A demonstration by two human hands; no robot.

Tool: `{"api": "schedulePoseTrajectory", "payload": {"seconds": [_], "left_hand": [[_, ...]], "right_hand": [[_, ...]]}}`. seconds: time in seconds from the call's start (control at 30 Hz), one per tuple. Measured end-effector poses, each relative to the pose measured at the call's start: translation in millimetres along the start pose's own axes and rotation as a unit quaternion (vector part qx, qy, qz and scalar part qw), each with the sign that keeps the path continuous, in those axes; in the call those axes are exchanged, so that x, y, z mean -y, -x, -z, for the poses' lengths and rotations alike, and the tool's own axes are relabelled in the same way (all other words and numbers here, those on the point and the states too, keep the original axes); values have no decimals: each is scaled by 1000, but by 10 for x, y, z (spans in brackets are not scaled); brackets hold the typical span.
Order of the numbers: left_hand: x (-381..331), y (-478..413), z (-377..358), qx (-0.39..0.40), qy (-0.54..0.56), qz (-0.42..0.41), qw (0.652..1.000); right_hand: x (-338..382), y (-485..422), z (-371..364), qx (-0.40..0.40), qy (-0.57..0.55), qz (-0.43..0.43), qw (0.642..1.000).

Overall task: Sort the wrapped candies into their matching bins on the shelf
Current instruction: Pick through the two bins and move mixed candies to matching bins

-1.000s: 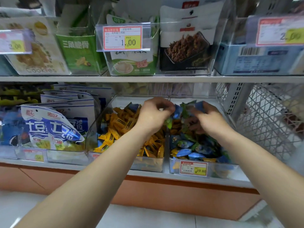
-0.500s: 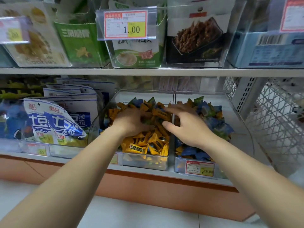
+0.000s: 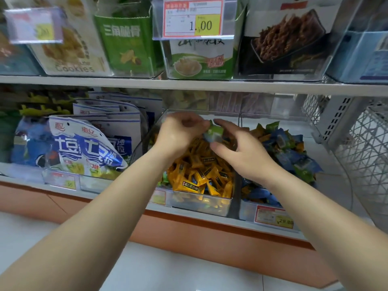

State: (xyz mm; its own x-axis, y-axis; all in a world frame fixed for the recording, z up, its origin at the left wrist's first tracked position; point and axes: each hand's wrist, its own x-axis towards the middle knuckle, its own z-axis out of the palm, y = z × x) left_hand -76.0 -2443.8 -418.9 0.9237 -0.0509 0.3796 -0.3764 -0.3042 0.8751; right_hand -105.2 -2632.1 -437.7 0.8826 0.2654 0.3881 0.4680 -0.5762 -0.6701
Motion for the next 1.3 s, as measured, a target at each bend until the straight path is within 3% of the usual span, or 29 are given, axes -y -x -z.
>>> {"api": "schedulePoseTrajectory", "payload": {"seconds": [0.1, 0.13, 0.2, 0.3, 0.37, 0.53, 0.7, 0.9, 1.03, 1.07, 1.13, 1.2, 1.27, 1.3], "left_hand": [[-101, 149, -96, 45, 85, 42, 994], [-102, 204, -76, 52, 62, 32, 996], [-35, 319, 24, 91, -87, -35, 991], [128, 565, 106, 266, -302, -68, 913], [226, 632, 109, 305, -404, -82, 859], [287, 425, 246, 238, -408, -94, 877], [462, 206, 342, 135, -385, -75, 910], [530, 76, 394, 93, -371, -43, 923], [365, 248, 362, -20, -338, -104, 935], [337, 317, 373, -2, -331, -128, 935], [327, 460, 404, 136, -328, -122, 927], [406, 509, 451, 236, -374, -97, 892], [483, 436, 536, 221, -412, -89, 880], [507, 384, 569, 205, -422, -85, 879]], "right_hand": [[79, 5, 4, -71, -38, 13, 997], [53, 30, 60, -94, -29, 3, 995], [-71, 95, 233, -114, 31, -42, 992], [-256, 232, 468, -66, 216, -136, 965], [-279, 300, 493, -57, 273, -139, 950], [12, 374, 239, -12, 213, 13, 977], [168, 97, -75, 130, 302, 126, 936], [168, -323, -314, 294, 362, 42, 884], [105, -475, -420, 248, 418, 23, 874], [83, -512, -408, 232, 429, 14, 873], [31, -584, -319, 205, 432, 1, 878], [5, -592, -184, 194, 382, -12, 903], [12, -537, -136, 234, 268, -10, 934], [35, -497, -158, 272, 241, -4, 932]]}}
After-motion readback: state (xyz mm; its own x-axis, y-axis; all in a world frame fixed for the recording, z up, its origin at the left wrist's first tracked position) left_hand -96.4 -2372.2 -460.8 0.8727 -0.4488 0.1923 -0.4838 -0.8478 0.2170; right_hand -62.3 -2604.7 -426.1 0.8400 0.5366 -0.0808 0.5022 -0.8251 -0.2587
